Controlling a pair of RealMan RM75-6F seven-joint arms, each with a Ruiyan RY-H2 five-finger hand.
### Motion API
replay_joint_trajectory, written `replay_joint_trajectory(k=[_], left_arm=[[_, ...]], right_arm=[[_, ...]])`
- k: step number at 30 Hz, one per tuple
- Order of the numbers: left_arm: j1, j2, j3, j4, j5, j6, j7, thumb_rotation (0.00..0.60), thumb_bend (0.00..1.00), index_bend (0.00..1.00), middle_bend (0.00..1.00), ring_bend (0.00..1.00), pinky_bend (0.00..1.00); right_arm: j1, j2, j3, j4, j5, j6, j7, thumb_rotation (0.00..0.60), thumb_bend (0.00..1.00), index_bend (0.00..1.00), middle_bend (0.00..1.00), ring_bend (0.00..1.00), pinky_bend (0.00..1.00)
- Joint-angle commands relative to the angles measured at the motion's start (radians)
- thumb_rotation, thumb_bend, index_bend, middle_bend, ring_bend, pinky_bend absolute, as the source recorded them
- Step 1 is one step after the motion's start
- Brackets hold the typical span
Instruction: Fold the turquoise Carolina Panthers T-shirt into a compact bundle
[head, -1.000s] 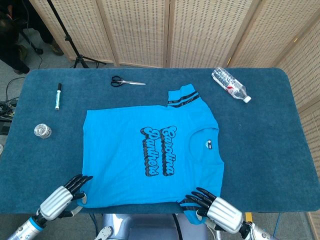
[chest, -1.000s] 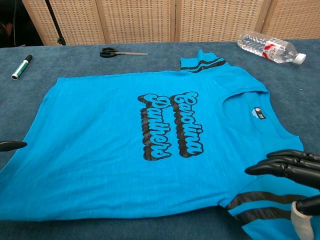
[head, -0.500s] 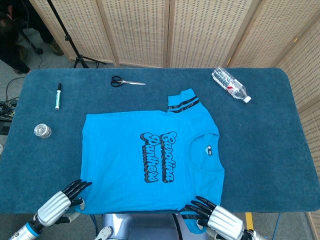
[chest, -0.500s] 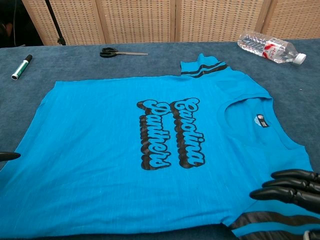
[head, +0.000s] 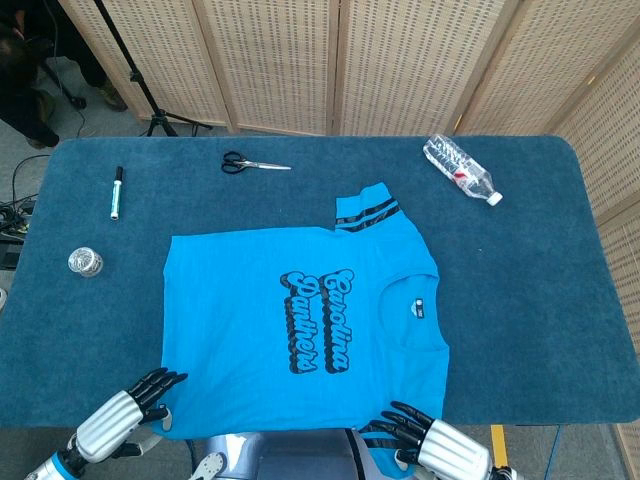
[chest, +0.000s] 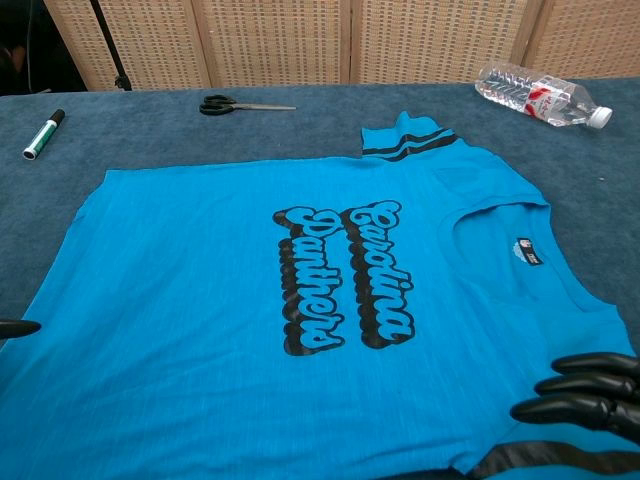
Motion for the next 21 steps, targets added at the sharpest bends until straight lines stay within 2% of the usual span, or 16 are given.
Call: replay_joint_trajectory(k=[1,21], left_arm=[[0.0,0.0,0.004,-0.004,0.004,-0.004,0.002,0.6,0.49,0.82,0.0,0.0,0.0],[0.007,-0.002,0.029,-0.006,0.03,0.005,0.001,0.6,0.49,0.82,0.0,0.0,0.0]], right_arm=[[-0.001,0.002,-0.002,0.009,-0.003,0.009,0.008,0.6,0.61,0.66,0.07,0.0,0.0],[-0.025,0.01,-0.02,0.034,-0.035,0.055,0.012,0.6,0.61,0.66,0.08,0.0,0.0]])
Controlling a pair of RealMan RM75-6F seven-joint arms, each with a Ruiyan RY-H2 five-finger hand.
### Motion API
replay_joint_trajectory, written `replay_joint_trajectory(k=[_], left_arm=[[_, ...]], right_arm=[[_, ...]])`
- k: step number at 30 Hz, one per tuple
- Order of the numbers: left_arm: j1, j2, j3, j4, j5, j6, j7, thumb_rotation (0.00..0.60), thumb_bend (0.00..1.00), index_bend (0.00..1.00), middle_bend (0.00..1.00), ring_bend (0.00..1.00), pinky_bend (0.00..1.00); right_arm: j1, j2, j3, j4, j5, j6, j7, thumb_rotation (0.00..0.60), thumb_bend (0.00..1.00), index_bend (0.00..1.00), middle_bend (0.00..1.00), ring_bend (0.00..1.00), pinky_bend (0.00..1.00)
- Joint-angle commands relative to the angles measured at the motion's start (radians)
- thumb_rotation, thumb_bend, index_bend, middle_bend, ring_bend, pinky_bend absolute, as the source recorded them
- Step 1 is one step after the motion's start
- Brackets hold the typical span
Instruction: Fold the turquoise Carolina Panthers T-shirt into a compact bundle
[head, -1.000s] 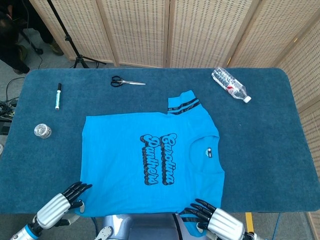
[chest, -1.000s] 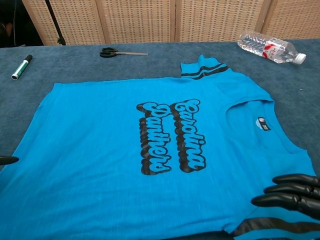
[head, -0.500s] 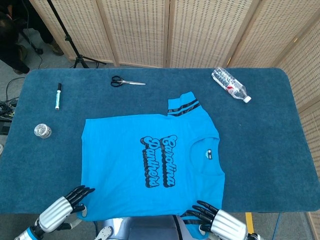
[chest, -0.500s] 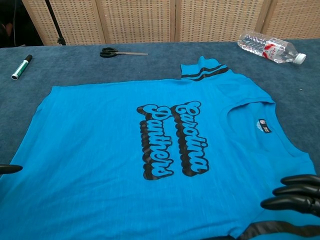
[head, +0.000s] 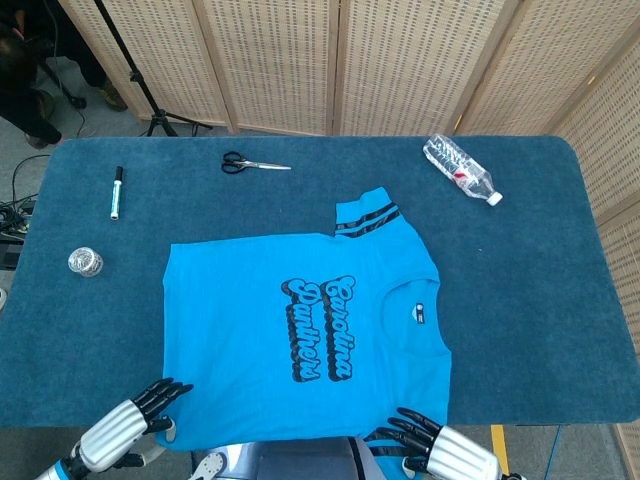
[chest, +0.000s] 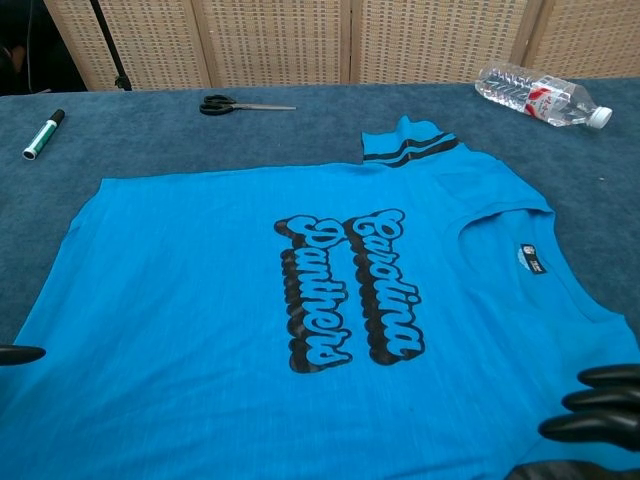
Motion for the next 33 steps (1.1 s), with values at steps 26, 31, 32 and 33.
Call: replay_joint_trajectory(k=[26,31,32,33], left_arm=[[-0.024,0.066,-0.089,-0.156,-0.09,-0.015,0.039,0.6,0.48,0.82,0.0,0.0,0.0],[-0.047,0.083,-0.132,-0.201,-0.133,-0.047,0.046,0.6,0.48,0.82,0.0,0.0,0.0],[-0.052,0.087,-0.141,-0.212,-0.142,-0.056,0.05,0.6,0.48,0.82,0.0,0.0,0.0],[-0.06,0.094,-0.155,-0.23,-0.155,-0.068,0.058,0.6,0.48,0.82,0.0,0.0,0.0]], right_arm=[[0.035,0.033,0.096,-0.094,0.112,-0.002,0.082,0.6,0.61,0.66,0.08,0.0,0.0],[0.059,0.04,0.141,-0.121,0.179,-0.036,0.123,0.6,0.61,0.66,0.08,0.0,0.0],[0.064,0.041,0.153,-0.125,0.194,-0.042,0.128,0.6,0.61,0.66,0.08,0.0,0.0],[0.07,0.042,0.167,-0.131,0.212,-0.05,0.134,0.6,0.61,0.66,0.08,0.0,0.0]])
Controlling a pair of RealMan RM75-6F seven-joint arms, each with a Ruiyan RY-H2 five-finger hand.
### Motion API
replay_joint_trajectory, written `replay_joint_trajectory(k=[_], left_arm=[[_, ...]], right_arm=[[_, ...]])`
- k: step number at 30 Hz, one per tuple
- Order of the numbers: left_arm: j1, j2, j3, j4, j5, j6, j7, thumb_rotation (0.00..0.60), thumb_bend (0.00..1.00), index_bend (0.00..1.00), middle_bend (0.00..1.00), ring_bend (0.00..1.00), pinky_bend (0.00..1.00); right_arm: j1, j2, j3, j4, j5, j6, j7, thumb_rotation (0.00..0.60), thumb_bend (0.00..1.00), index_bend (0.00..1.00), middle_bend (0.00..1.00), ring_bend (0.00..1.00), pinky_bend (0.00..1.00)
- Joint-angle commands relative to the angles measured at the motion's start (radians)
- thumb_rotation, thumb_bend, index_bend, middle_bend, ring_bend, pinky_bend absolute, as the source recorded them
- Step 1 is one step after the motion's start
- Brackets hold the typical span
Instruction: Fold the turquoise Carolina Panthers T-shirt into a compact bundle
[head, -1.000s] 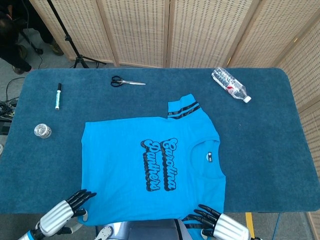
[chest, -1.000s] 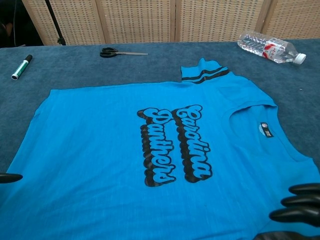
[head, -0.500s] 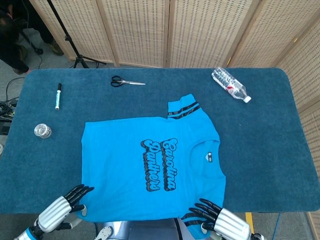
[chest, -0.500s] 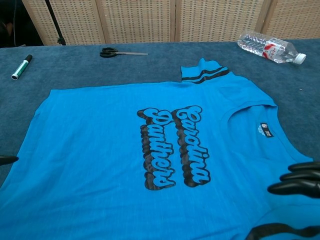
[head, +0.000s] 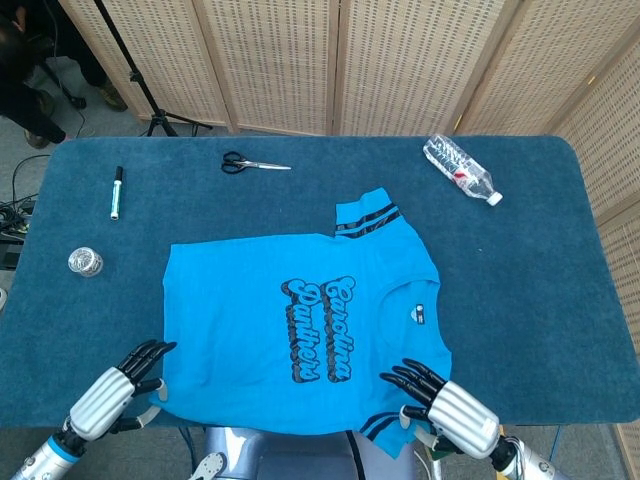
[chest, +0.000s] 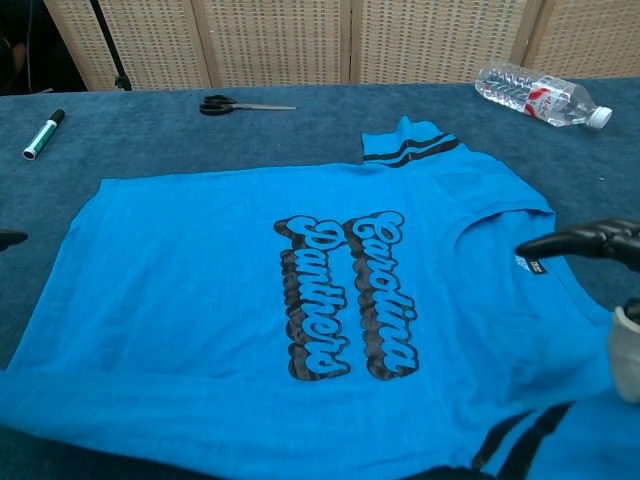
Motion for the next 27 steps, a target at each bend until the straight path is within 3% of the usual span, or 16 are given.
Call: replay_joint_trajectory(k=[1,17,27], left_arm=[[-0.025,0.019,-0.045,-0.052,-0.045,-0.038,0.028,0.6,0.48,0.82,0.0,0.0,0.0],[-0.124,0.126,-0.239,-0.429,-0.333,-0.314,0.371,0.6,0.46,0.82,0.0,0.0,0.0],[-0.205,0.152,-0.36,-0.533,-0.539,-0.467,0.541,0.6,0.46,0.82,0.0,0.0,0.0]], right_arm=[[0.024,0.006,0.045,-0.021,0.057,-0.032,0.026,0.6,0.61,0.66,0.08,0.0,0.0],[0.151,0.02,0.227,-0.076,0.304,-0.254,0.066,0.6,0.61,0.66,0.08,0.0,0.0],[0.246,0.013,0.36,-0.054,0.492,-0.414,0.111,0.6,0.61,0.66,0.08,0.0,0.0]])
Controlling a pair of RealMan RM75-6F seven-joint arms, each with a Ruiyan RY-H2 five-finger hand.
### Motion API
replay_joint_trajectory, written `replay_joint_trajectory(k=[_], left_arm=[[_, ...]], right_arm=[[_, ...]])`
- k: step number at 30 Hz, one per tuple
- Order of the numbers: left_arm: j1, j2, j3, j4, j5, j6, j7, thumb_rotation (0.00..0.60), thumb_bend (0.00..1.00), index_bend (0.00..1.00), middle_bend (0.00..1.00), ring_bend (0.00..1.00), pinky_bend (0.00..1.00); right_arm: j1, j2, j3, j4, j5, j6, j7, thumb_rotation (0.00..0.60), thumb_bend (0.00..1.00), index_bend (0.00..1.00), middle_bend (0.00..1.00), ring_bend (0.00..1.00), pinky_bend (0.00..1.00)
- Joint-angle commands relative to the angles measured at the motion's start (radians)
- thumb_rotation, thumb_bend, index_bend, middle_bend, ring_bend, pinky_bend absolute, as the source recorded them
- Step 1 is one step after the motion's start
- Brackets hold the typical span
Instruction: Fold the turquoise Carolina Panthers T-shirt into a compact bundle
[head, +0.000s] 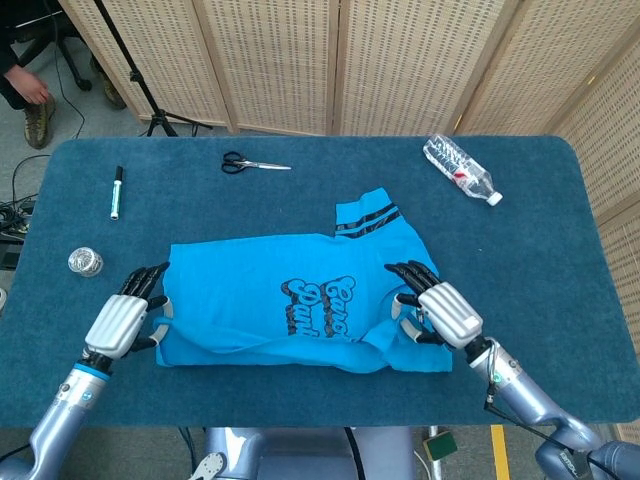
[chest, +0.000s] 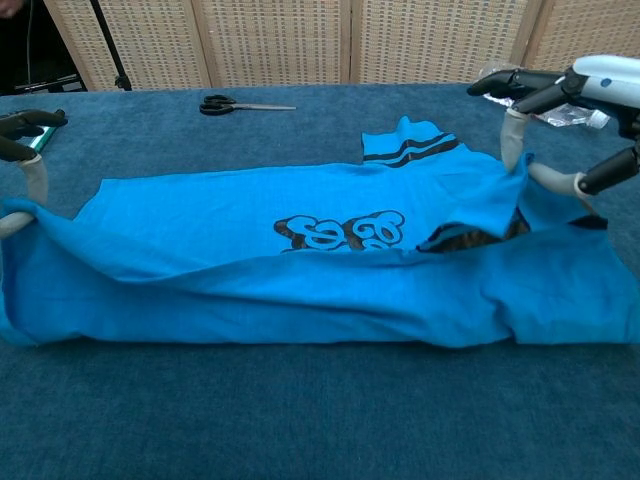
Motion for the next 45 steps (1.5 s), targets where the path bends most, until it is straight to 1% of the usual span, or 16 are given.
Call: replay_joint_trajectory(k=[1,5,10,15,26,32,39,45], left_arm=[[-0.04,0.01,-0.054,-0.03,-0.072,-0.053,0.039,0.6,0.46,0.82,0.0,0.0,0.0],[-0.069,0.015,-0.089,-0.025,-0.119,-0.087,0.058,0.6,0.46,0.82,0.0,0.0,0.0],[-0.098,0.009,-0.125,-0.003,-0.164,-0.112,0.077,0.6,0.46,0.82,0.0,0.0,0.0],[-0.131,-0.009,-0.163,0.026,-0.229,-0.143,0.093,0.6,0.46,0.82,0.0,0.0,0.0],[-0.191,-0.048,-0.217,0.065,-0.339,-0.163,0.175,0.6,0.46,0.82,0.0,0.0,0.0],[-0.206,-0.065,-0.233,0.09,-0.372,-0.15,0.202,0.6,0.46,0.82,0.0,0.0,0.0],[-0.228,-0.098,-0.242,0.149,-0.403,-0.155,0.217,0.6,0.46,0.82,0.0,0.0,0.0],[-0.246,-0.13,-0.246,0.202,-0.417,-0.163,0.224,0.6,0.45,0.82,0.0,0.0,0.0]], right_arm=[[0.041,-0.007,0.044,0.019,0.058,-0.058,0.022,0.6,0.61,0.66,0.08,0.0,0.0],[0.081,-0.021,0.08,0.047,0.106,-0.119,0.028,0.6,0.61,0.66,0.08,0.0,0.0],[0.135,-0.037,0.11,0.09,0.139,-0.193,0.029,0.6,0.61,0.66,0.08,0.0,0.0],[0.198,-0.082,0.158,0.167,0.197,-0.267,0.029,0.6,0.62,0.66,0.08,0.0,0.0],[0.297,-0.141,0.23,0.304,0.299,-0.381,0.016,0.6,0.62,0.66,0.08,0.0,0.0],[0.325,-0.156,0.247,0.362,0.329,-0.413,0.012,0.6,0.62,0.66,0.08,0.0,0.0],[0.357,-0.181,0.258,0.449,0.359,-0.459,0.016,0.6,0.62,0.66,0.08,0.0,0.0],[0.37,-0.21,0.252,0.506,0.372,-0.491,0.026,0.6,0.62,0.66,0.08,0.0,0.0]])
